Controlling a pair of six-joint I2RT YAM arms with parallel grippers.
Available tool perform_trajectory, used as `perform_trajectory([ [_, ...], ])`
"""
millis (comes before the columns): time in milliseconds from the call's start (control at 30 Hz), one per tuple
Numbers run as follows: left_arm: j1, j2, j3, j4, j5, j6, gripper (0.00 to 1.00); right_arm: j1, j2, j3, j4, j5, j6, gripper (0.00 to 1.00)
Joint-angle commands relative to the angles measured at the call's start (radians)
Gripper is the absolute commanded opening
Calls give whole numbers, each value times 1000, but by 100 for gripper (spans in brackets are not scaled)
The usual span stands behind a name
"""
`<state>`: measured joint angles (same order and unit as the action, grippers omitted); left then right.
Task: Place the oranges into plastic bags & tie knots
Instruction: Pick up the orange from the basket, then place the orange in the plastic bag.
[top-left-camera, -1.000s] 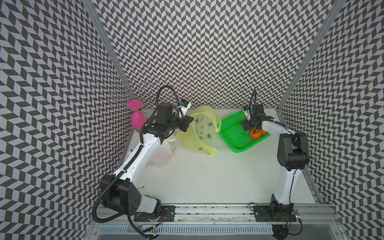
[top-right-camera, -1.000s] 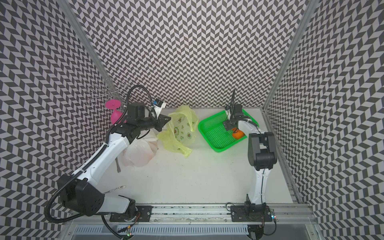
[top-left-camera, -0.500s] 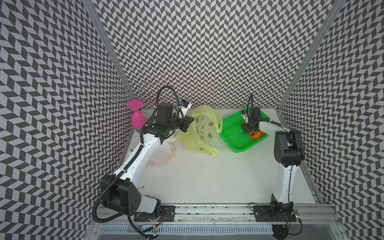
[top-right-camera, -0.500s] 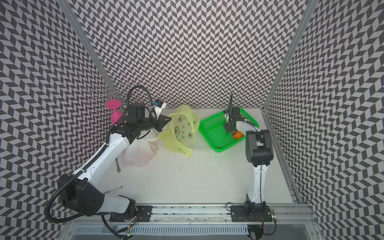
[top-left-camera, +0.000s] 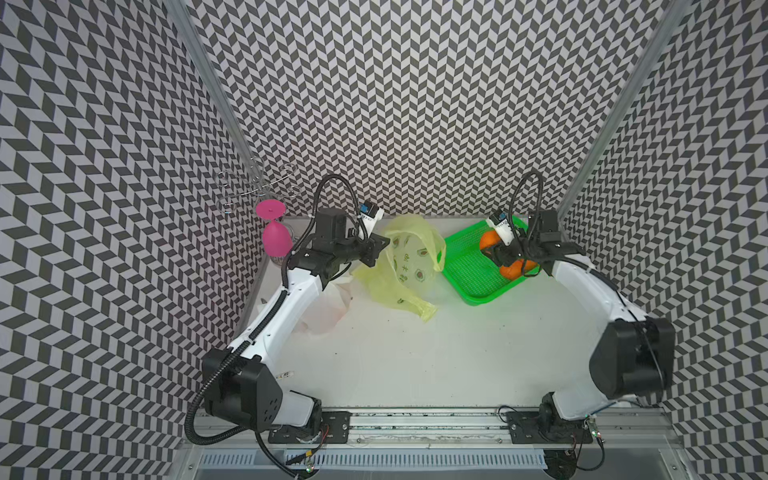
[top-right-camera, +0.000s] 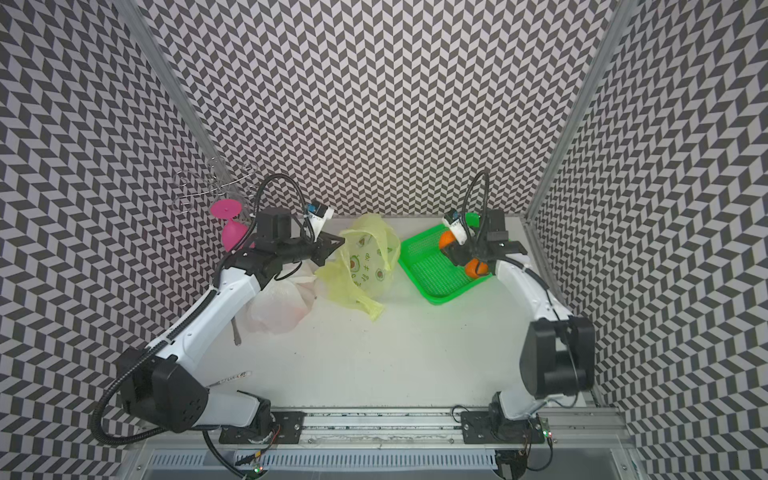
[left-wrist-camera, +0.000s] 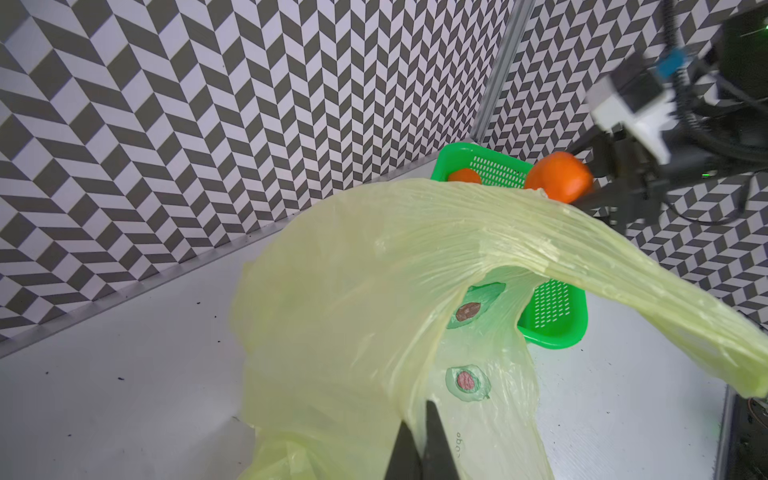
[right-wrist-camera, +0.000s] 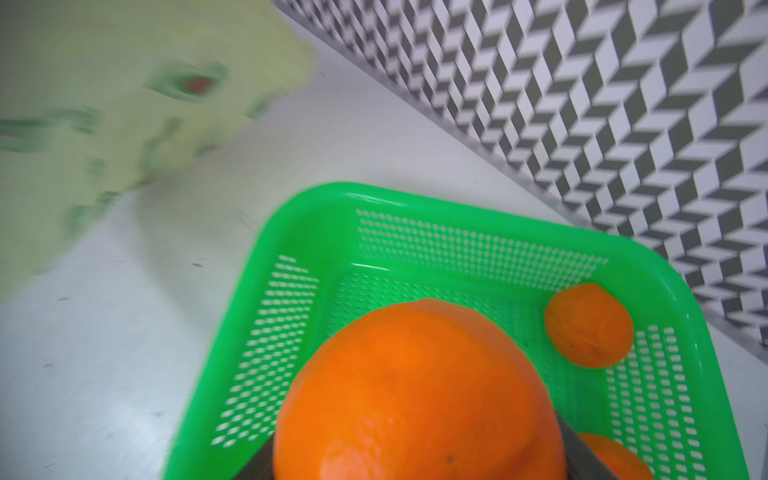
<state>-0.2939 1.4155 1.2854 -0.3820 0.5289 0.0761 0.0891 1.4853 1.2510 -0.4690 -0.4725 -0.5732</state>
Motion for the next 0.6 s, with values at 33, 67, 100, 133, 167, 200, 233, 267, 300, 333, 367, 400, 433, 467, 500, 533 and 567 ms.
perform_trajectory([
  [33,1,-9,-13,26,20,-31,0,27,-200,-89,-106,-347,-116,48],
  [67,1,-6,-9,23,19,-35,0,49,-241,-81,-134,-383,-127,48],
  [100,1,-2,-5,20,19,-38,0,82,-273,-64,-162,-402,-135,48],
  [133,-1,3,1,14,20,-41,0,124,-291,-44,-181,-407,-139,48],
  [167,-1,9,5,7,26,-42,0,176,-304,-20,-196,-398,-139,48],
  [200,-2,15,11,-1,28,-43,0,229,-307,4,-203,-389,-134,48],
  [233,-2,24,16,-11,32,-47,0,288,-302,33,-203,-376,-122,47],
  [267,-2,30,21,-21,41,-50,0,343,-288,58,-200,-367,-110,47],
  [300,-2,34,22,-26,46,-56,0,387,-272,81,-199,-363,-103,47],
  [333,-2,34,17,-26,57,-63,0,439,-246,105,-191,-351,-91,47],
  [367,-2,33,9,-21,69,-73,0,479,-222,124,-176,-330,-75,47],
  [400,-2,32,1,-15,79,-80,0,517,-196,143,-166,-306,-67,46],
  [433,-4,27,-5,-7,91,-88,0,554,-163,163,-158,-283,-66,46],
  [467,-4,26,-10,-2,98,-96,0,583,-132,180,-146,-253,-56,46],
  [500,-5,26,-9,0,106,-100,0,602,-109,189,-133,-232,-51,45],
  [533,-5,24,-6,-1,114,-105,0,617,-86,193,-114,-205,-38,45],
  [567,-5,22,-5,-4,123,-107,0,622,-68,189,-86,-176,-12,45],
])
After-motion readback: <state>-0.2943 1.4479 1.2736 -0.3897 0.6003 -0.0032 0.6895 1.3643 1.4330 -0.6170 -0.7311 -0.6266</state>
